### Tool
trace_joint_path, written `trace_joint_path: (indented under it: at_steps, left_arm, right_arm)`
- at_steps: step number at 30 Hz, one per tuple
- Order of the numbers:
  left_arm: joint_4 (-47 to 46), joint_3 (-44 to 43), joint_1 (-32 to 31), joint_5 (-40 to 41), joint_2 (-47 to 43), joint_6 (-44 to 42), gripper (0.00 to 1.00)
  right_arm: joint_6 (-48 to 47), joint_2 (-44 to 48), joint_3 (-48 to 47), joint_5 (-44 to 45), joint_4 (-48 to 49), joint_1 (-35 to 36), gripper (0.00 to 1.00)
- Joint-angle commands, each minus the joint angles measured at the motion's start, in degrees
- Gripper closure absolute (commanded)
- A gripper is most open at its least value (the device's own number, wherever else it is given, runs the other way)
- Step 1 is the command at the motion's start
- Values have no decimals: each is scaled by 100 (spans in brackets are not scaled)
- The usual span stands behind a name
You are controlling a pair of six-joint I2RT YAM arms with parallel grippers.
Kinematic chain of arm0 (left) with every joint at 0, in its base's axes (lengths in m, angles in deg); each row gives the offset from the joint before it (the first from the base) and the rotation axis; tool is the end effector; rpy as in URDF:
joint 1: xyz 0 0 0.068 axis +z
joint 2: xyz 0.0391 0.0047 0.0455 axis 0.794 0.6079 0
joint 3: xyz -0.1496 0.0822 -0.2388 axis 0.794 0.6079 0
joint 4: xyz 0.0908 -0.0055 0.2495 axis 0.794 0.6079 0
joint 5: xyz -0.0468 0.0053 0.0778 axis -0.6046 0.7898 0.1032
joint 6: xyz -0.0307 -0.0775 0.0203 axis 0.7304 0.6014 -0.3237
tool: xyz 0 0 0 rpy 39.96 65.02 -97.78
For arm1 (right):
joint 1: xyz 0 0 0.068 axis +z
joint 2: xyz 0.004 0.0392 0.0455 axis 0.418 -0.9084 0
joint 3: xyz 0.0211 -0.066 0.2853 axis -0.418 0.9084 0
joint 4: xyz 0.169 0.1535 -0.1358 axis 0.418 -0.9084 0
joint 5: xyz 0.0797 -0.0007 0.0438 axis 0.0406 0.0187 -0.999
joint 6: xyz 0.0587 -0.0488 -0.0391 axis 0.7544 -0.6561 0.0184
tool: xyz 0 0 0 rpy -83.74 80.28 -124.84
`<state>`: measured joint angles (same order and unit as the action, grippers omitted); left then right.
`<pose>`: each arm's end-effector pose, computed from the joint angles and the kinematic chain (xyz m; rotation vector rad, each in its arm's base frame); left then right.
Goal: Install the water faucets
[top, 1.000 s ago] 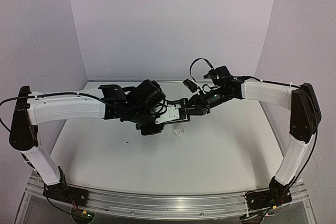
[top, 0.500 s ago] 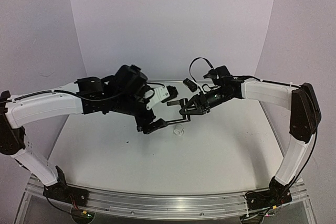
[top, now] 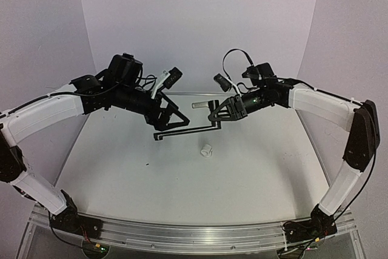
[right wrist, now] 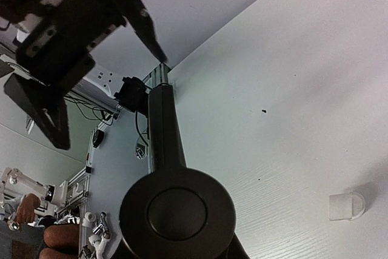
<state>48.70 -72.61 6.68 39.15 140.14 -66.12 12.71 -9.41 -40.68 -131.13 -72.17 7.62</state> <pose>0.2200 -0.2843 0.3636 1.1611 1.9006 -1.0593 0.2992 0.2707 0.3279 -1.2016 1.8445 1.5840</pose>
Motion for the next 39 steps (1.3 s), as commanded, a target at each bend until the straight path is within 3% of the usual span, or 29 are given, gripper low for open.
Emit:
trace_joint_path:
  at_steps: [1, 15, 25, 32, 39]
  left_arm:
    - [-60, -256, 141, -1306, 113, 514, 0]
    - [-493, -522, 142, -2397, 870, 1044, 8]
    - [-1436, -176, 142, -2789, 990, 1662, 27]
    - [-1640, -141, 143, -2776, 1062, 1783, 30]
    - [-1475, -150, 144, -2800, 1116, 1695, 41]
  right_arm:
    - [-221, 453, -362, -232, 233, 94, 100]
    - [-281, 507, -622, -147, 266, 354, 100]
    - [-90, 484, -638, 11, 604, 356, 100]
    - [476, 518, -561, 6, 1081, 358, 100]
    - [606, 527, -521, -31, 1225, 354, 100]
